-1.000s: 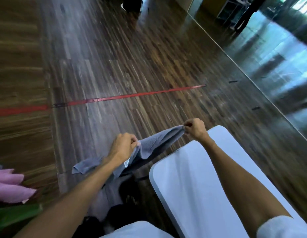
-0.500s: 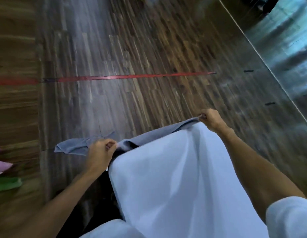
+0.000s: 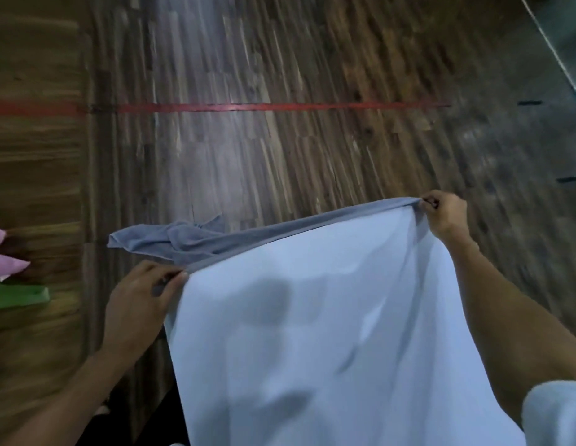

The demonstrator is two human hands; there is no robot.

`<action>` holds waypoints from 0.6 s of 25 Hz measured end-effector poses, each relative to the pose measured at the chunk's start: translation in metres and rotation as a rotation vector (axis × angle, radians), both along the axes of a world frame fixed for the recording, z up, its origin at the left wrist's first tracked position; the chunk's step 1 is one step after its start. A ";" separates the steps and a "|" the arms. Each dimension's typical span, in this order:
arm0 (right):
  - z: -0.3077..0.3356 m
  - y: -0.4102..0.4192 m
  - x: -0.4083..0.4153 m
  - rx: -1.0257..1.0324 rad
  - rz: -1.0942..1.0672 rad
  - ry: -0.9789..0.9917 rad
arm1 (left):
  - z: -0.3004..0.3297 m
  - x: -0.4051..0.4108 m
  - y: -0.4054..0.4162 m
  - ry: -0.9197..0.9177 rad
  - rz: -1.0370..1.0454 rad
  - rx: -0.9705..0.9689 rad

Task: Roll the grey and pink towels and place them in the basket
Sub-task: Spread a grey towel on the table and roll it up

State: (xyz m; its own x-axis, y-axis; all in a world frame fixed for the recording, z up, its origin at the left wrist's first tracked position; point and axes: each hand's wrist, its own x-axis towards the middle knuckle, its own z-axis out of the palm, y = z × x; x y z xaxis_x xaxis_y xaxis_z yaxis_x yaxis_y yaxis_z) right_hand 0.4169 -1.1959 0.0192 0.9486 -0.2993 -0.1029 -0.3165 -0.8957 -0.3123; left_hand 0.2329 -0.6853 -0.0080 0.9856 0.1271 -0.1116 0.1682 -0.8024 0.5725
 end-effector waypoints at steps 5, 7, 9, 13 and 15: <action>-0.019 -0.012 -0.018 0.005 -0.017 -0.095 | 0.001 -0.017 -0.009 -0.070 -0.008 0.099; -0.021 -0.017 -0.023 -0.018 -0.029 -0.114 | -0.001 -0.026 -0.015 -0.098 -0.004 0.118; -0.023 -0.021 -0.027 -0.033 -0.038 -0.112 | -0.002 -0.032 -0.019 -0.130 -0.001 0.110; -0.025 -0.034 -0.051 -0.040 0.021 -0.140 | -0.006 -0.047 -0.025 -0.172 0.004 0.104; -0.028 -0.042 -0.072 -0.028 0.024 -0.165 | -0.006 -0.061 -0.030 -0.186 0.017 0.083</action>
